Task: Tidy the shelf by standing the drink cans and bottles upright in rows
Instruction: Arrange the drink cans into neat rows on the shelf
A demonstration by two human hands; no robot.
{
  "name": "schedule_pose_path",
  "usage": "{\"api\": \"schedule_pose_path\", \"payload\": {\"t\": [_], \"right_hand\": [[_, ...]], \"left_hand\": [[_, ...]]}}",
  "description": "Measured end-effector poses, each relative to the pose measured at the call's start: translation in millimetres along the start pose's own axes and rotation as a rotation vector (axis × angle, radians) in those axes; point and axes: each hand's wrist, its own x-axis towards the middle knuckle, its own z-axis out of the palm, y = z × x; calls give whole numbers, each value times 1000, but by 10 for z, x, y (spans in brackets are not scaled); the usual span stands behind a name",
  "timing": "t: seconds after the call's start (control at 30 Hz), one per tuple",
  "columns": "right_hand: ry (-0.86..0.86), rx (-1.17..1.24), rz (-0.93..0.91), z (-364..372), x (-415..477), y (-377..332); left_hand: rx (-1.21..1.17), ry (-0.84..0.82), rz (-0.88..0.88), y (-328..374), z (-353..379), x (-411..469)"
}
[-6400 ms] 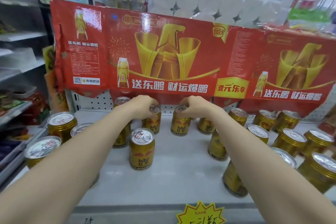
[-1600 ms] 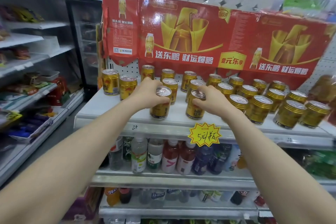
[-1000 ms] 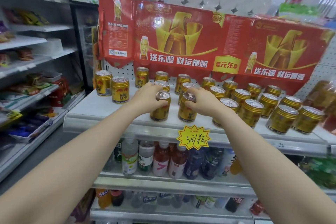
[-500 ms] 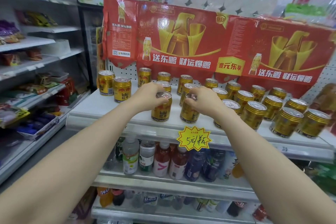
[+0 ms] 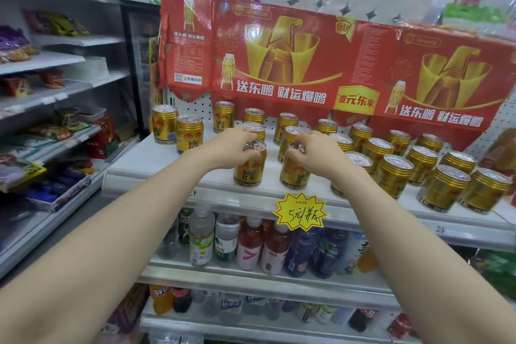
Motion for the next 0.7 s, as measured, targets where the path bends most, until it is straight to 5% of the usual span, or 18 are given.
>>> {"api": "schedule_pose_path", "payload": {"t": [0.7], "right_hand": [[-29, -47, 10, -29, 13, -5]], "left_hand": [[6, 65, 45, -72, 57, -58]]}}
